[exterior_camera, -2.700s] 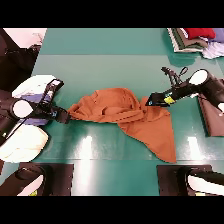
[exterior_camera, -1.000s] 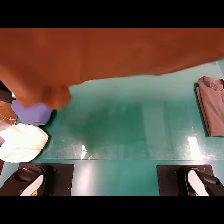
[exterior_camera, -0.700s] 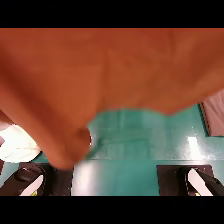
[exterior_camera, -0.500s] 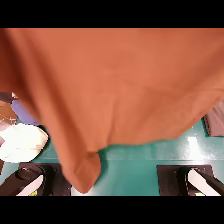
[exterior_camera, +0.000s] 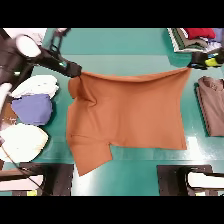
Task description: Fold the shirts.
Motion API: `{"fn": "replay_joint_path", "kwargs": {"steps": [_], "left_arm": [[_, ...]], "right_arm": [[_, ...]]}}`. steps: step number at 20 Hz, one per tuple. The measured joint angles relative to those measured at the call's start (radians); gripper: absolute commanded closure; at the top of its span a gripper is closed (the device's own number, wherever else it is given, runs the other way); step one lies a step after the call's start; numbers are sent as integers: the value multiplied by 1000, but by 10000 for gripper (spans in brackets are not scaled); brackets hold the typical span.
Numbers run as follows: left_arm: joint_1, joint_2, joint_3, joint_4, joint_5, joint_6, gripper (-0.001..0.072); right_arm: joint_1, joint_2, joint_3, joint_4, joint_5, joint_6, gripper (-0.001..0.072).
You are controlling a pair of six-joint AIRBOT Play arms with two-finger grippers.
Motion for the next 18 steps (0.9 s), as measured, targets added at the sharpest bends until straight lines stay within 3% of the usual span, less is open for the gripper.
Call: {"fn": "replay_joint_path", "kwargs": {"steps": [1, 2, 3, 4, 8, 11, 14, 18], "left_arm": [[0, -31, -5, 3, 34, 3, 678], [1, -58, -8, 11, 66, 6, 454], [5, -75, -10, 19, 89, 5, 198], [11, -87, -11, 23, 119, -7, 153], [74, -104, -12, 32, 125, -62, 154], [155, -77, -18, 35, 3, -75, 154], [234, -16, -84, 23, -129, -69, 154], [291, 155, -335, -18, -198, -56, 153]], "right_arm": [[11, -45, 16, -4, -25, 0, 694], [18, -83, 38, -7, -43, 0, 682], [21, -122, 66, -8, -56, 1, 527], [24, -158, 97, -12, -60, 1, 327], [18, -248, 221, 32, -37, 1, 315], [-15, -251, 261, 116, 47, -24, 315], [-64, -201, 198, 254, 150, -71, 315], [-106, -73, -19, 366, 238, -124, 315]]}}
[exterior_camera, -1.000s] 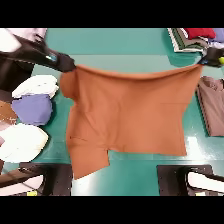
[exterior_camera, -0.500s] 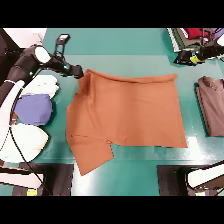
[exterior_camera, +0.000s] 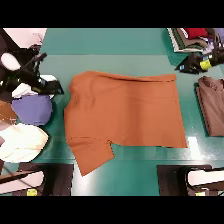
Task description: Fold the shirts.
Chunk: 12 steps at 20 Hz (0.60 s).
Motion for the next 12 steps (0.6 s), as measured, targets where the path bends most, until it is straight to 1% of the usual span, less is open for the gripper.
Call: {"fn": "replay_joint_path", "kwargs": {"steps": [3, 6, 9, 12], "left_arm": [[13, 143, -245, -36, -33, 6, 154], [19, 259, -459, -85, -42, 9, 154], [21, 314, -590, -115, -33, 10, 154], [22, 336, -673, -149, 8, 11, 154]], "right_arm": [[-13, 114, -190, 37, 10, -34, 315], [-19, 218, -348, 53, -17, -56, 315], [-20, 298, -450, 59, -37, -65, 315], [-21, 358, -504, 59, -45, -69, 315]]}}
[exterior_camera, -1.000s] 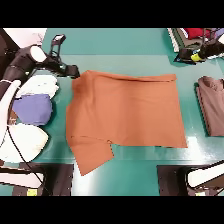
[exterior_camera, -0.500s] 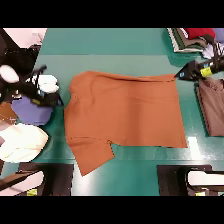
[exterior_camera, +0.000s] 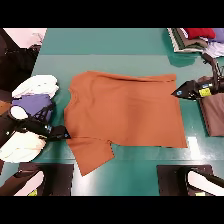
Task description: Fold the shirts.
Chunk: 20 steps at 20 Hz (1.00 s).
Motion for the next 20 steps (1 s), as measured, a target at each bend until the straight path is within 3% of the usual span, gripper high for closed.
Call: {"fn": "replay_joint_path", "kwargs": {"steps": [2, 5, 6, 7, 13, 15, 20], "left_arm": [[0, 6, -39, -34, 42, 0, 234], [0, 7, -73, -103, 105, 0, 244], [0, 7, -80, -125, 133, 0, 524], [0, 7, -85, -126, 163, 1, 672], [0, 7, -77, -172, 184, 19, 682], [0, 6, -58, -176, 179, 34, 683], [0, 6, -1, -181, 176, 60, 682]], "right_arm": [[0, 32, -15, 2, -5, -1, 315], [0, 71, -26, 1, -14, -3, 315], [-1, 81, -28, -1, -15, -3, 315], [-6, 89, -29, -4, -13, -3, 315], [-145, 136, -119, -137, 71, -3, 314], [-227, 165, -217, -216, 79, -3, 188], [-449, 174, -487, -332, 59, -23, 214]]}}
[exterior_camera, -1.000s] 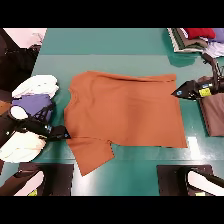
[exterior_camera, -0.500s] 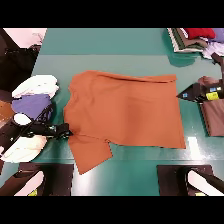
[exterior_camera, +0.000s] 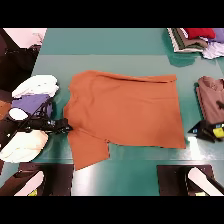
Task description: Fold the shirts.
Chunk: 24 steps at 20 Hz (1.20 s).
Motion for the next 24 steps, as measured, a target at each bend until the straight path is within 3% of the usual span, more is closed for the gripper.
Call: {"fn": "replay_joint_path", "kwargs": {"steps": [5, 7, 8, 13, 19, 24], "left_arm": [[0, 0, 22, 0, 9, 7, 683], [0, 0, 25, 0, 11, 8, 682], [0, 0, 26, 0, 11, 9, 682], [0, 0, 27, 0, 14, 24, 683], [-1, 33, 111, 6, 10, 25, 683], [-1, 98, 473, 19, -38, 6, 682]], "right_arm": [[-53, -51, -115, -24, -73, -24, 232], [-26, -79, -129, -21, -75, -27, 324], [-10, -90, -132, -20, -76, -27, 334], [78, -111, -143, -26, -112, -29, 693], [163, -19, -72, -40, -145, -13, 696], [252, 106, 242, 49, -139, 59, 696]]}}
